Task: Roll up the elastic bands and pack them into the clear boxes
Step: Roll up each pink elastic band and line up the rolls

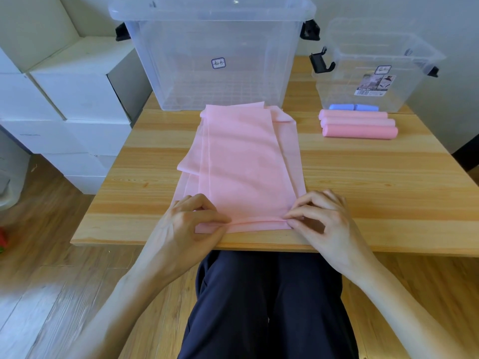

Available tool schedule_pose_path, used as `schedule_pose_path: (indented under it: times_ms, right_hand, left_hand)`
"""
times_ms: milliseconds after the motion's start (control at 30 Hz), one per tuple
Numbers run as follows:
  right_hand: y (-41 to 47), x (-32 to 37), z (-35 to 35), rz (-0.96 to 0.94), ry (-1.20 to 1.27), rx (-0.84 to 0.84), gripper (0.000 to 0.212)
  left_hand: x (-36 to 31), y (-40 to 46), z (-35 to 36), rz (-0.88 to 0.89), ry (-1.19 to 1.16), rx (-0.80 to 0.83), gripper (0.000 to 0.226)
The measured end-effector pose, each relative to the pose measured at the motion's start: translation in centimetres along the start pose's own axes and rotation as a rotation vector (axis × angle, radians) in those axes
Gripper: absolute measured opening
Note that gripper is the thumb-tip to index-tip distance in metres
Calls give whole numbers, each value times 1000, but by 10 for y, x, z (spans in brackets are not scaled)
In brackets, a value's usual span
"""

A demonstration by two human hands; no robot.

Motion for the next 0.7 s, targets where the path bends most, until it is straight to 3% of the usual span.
schedule_pose_path:
  times_ms: [167,333,467,700]
  right_hand:
    - [5,-3,1,35,27,0,30]
    - [2,-1,2,64,-24,46,30]
    - [-2,-3,8,115,-12,145,21]
    - [4,-7,5,177,-3,164,13]
  left_hand:
    - [3,3,0,-52,-39,-8,4]
    - [-4,-1,1,-33,-13,64,9]
    - [-1,-5,4,-68,-49,117,8]
    - [4,-2,3,-134,-78,114,10]
Point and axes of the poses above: each hand's wrist, its own y-axis towards the middle knuckle, its own z-axis out of the palm, x = y × z, the point moved 10 cm from there along y, towards the middle knuckle, and after that the axes turned 2 degrees about z, right-handed, at the moved point
